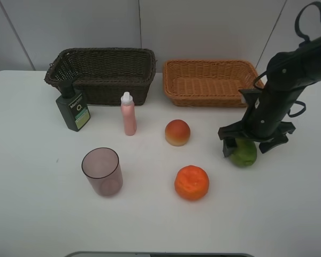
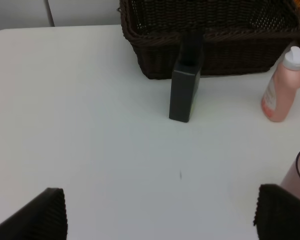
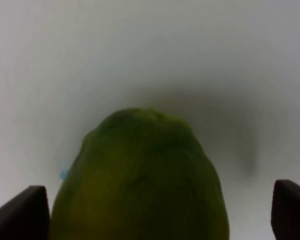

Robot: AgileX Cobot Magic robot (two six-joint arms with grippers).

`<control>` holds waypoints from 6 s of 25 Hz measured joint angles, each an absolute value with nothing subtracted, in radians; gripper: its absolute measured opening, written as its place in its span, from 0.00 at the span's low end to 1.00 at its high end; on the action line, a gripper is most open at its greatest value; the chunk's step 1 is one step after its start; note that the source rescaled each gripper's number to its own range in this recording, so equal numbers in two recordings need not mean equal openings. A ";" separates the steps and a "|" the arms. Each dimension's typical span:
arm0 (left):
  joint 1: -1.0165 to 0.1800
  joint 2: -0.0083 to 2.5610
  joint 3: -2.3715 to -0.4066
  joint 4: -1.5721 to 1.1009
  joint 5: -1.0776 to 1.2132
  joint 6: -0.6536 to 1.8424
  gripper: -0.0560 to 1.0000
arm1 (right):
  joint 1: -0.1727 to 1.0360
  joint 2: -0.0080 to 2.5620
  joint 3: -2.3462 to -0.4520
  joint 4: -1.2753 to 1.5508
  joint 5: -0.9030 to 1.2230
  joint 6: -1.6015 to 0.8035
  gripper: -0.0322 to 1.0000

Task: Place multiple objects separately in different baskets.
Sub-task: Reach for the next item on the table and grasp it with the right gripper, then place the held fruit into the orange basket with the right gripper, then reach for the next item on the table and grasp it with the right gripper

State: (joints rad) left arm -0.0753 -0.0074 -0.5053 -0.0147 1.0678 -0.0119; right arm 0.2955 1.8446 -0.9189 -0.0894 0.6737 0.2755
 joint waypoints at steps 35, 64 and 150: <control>-0.075 -0.007 -0.505 -0.015 1.068 -0.012 0.96 | 0.318 1.896 -0.919 -0.050 0.635 0.277 0.03; -0.075 -0.007 -0.505 -0.015 1.068 -0.012 0.96 | 0.318 1.859 -1.417 -0.102 1.078 0.202 0.03; -0.075 -0.007 -0.505 -0.015 1.068 -0.012 0.96 | 0.597 2.081 -1.687 -0.145 1.121 0.269 0.94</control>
